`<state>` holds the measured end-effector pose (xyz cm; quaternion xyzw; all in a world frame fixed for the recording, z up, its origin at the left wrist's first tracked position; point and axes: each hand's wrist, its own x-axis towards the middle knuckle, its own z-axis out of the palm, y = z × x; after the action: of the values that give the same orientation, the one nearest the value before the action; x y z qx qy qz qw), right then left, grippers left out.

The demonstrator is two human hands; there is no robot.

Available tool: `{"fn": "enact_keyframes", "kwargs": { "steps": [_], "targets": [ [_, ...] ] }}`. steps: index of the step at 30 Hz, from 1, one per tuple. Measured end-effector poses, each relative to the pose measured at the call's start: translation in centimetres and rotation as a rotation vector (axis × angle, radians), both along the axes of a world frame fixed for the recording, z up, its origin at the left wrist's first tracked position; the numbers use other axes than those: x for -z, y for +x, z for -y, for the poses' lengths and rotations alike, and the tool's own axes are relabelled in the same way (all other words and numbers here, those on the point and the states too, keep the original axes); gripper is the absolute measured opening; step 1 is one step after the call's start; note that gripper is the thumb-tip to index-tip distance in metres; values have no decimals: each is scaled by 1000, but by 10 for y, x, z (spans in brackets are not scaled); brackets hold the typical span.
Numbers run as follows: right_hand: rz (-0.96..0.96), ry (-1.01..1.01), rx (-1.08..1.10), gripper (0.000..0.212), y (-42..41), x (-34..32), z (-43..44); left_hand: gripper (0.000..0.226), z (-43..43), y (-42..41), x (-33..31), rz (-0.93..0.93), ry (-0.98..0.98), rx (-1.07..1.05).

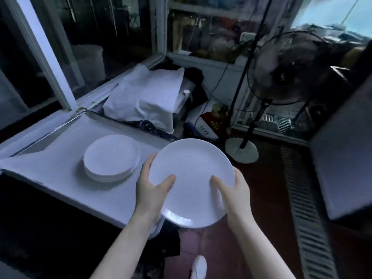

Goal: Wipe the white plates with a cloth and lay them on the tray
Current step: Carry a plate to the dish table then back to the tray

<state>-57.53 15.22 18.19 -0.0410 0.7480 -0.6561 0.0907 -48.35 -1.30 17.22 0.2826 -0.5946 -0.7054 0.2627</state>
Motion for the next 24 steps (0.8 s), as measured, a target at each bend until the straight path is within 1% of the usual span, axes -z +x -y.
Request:
{"fn": "enact_keyframes", "kwargs": {
  "steps": [2, 5, 8, 10, 13, 17, 24],
  "targets": [
    [-7, -31, 88, 39, 10, -6, -43, 63, -34, -8, -8, 5, -29, 83],
    [-30, -66, 256, 41, 24, -13, -110, 66, -95, -24, -25, 10, -50, 215],
    [-35, -135, 411, 33, 34, -14, -181, 71, -161, -41, -35, 3, -76, 375],
    [-32, -166, 508, 33, 41, -14, -233, 68, -211, -52, -38, 10, -110, 465],
    [-51, -164, 674, 38, 52, -15, -317, 65, -297, -67, -40, 16, -120, 586],
    [-53, -144, 852, 36, 78, -19, -437, 67, -426, -77, -38, 4, -95, 761],
    [-78, -128, 1163, 37, 149, -23, -624, 65, -644, -67, -35, -20, -56, 1096]
  ]
}}
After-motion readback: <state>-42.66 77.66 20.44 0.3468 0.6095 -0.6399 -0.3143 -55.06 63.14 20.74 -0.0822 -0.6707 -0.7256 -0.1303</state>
